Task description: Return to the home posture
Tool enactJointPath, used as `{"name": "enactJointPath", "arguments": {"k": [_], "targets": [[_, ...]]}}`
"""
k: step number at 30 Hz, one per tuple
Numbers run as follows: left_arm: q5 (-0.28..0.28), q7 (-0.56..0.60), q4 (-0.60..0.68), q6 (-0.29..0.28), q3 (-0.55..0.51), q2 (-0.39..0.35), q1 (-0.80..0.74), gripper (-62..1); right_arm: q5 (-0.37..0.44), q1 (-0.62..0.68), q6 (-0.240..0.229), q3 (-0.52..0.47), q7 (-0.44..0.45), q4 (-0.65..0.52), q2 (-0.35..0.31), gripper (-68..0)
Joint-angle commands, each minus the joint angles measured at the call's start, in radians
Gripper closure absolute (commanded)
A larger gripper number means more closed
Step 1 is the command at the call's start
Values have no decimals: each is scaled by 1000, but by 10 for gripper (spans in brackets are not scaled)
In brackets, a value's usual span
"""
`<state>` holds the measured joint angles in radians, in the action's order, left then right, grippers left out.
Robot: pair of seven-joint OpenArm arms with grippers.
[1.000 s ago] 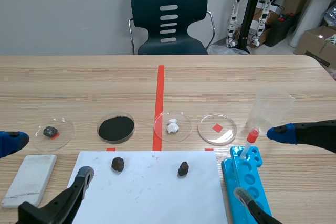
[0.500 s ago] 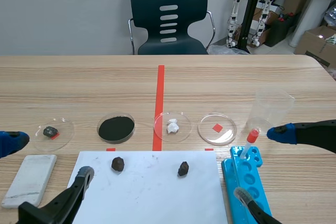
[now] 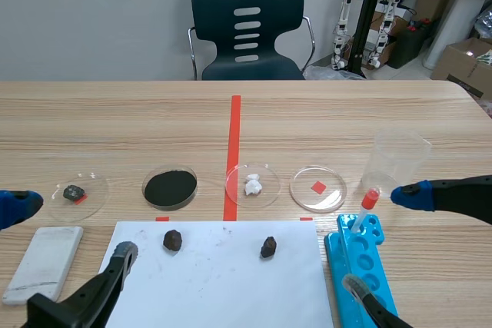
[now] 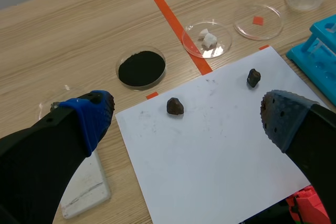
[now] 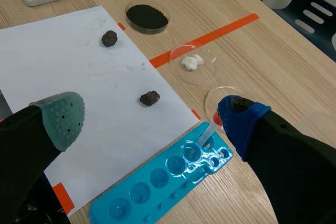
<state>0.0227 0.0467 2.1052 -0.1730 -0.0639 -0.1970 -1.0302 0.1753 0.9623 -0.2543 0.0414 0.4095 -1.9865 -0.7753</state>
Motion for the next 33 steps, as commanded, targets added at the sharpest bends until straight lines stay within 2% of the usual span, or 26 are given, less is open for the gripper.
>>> {"name": "enactJointPath", "arguments": {"k": [1,33], "targets": [[6,17,17,1,3,-1,3,-590,11,-1,0,-1,11,-5,0,-529],[-4,11,17,0,8,0,3,-590,11,-1,0,-1,11,-5,0,-529]]}}
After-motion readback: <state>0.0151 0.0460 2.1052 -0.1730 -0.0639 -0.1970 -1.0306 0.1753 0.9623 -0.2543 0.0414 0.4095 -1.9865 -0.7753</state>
